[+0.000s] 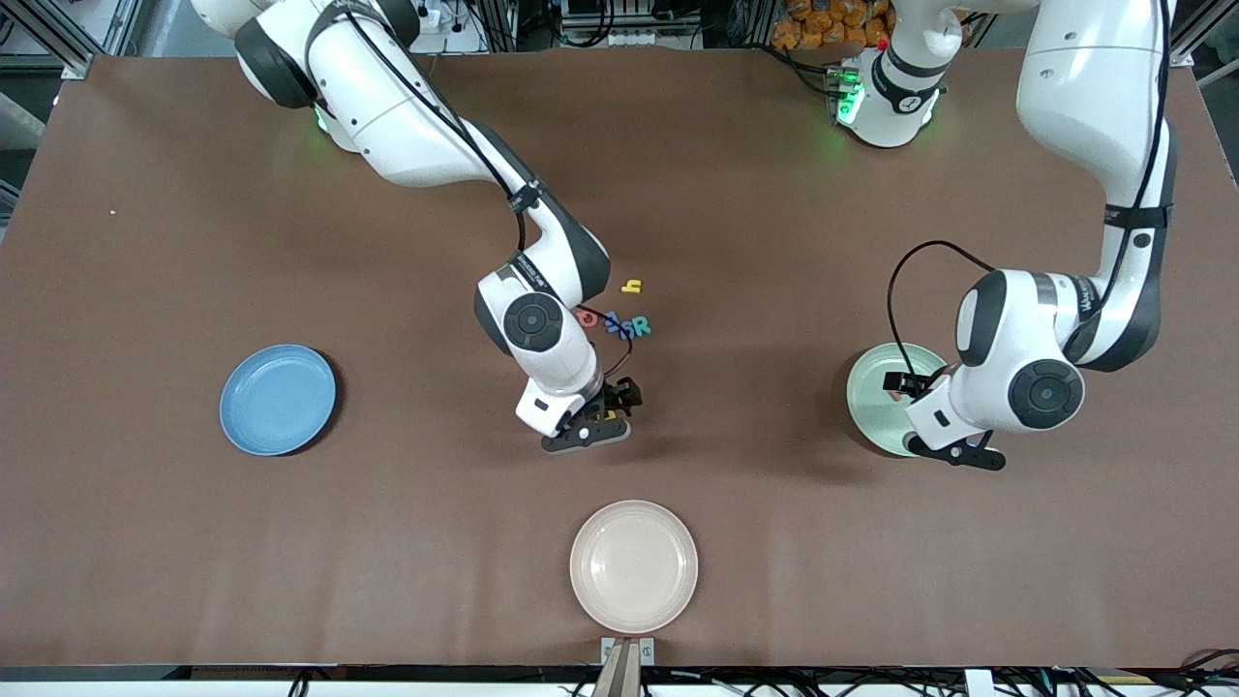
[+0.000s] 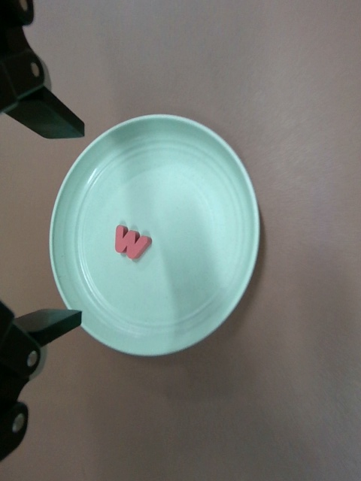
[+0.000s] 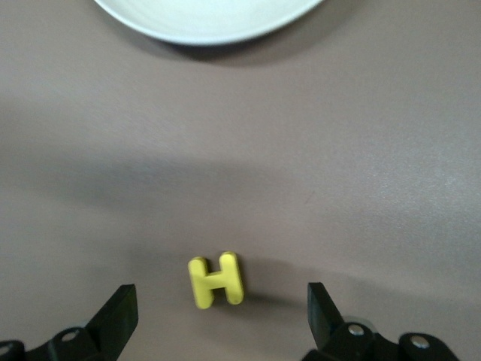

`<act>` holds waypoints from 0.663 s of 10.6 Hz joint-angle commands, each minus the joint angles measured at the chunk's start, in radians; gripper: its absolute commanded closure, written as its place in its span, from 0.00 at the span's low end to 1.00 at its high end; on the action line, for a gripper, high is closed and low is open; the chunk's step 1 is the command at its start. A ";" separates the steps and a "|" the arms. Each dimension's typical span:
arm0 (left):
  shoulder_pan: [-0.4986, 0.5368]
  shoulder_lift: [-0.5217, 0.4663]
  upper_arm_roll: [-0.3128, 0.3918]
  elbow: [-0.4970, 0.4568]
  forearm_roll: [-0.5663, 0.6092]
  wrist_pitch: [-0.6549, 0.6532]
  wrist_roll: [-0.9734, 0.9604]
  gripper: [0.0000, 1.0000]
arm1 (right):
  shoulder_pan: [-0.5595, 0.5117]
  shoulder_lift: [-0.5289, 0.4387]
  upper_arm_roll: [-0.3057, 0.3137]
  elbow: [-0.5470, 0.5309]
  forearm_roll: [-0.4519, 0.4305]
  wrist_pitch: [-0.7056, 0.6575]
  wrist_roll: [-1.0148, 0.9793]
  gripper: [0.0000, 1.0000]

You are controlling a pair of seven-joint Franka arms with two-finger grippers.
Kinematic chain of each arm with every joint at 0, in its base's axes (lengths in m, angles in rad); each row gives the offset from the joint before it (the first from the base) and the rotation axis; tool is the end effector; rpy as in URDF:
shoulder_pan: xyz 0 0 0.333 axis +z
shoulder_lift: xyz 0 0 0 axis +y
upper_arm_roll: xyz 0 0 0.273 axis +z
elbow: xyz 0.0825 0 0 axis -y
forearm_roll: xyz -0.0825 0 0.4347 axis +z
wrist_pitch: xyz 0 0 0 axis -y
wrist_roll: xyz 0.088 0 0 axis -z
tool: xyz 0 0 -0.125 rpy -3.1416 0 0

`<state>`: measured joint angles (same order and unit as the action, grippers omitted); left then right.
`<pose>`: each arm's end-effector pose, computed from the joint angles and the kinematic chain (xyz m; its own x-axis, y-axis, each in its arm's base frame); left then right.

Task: Sort uppercase to blue plate, lowercase to green plate
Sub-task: 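Release the W on the green plate while the right gripper grasps the H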

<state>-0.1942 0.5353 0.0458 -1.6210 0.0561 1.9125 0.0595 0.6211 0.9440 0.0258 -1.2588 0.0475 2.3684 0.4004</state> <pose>0.6666 -0.0962 0.2123 0.9440 -0.2206 -0.2455 -0.2409 -0.9690 -0.0555 0.6213 0.4657 0.1275 0.9730 0.1924 0.1276 0.2075 -0.9711 -0.1183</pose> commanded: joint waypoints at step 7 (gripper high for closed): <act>-0.013 -0.158 0.006 0.055 0.010 -0.101 0.014 0.00 | 0.022 0.076 -0.007 0.050 -0.035 0.061 0.018 0.00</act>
<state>-0.2046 0.4107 0.0468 -1.5588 0.0561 1.8322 0.0595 0.6327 0.9905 0.0256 -1.2500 0.0218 2.4184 0.4004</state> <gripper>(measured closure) 0.000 0.000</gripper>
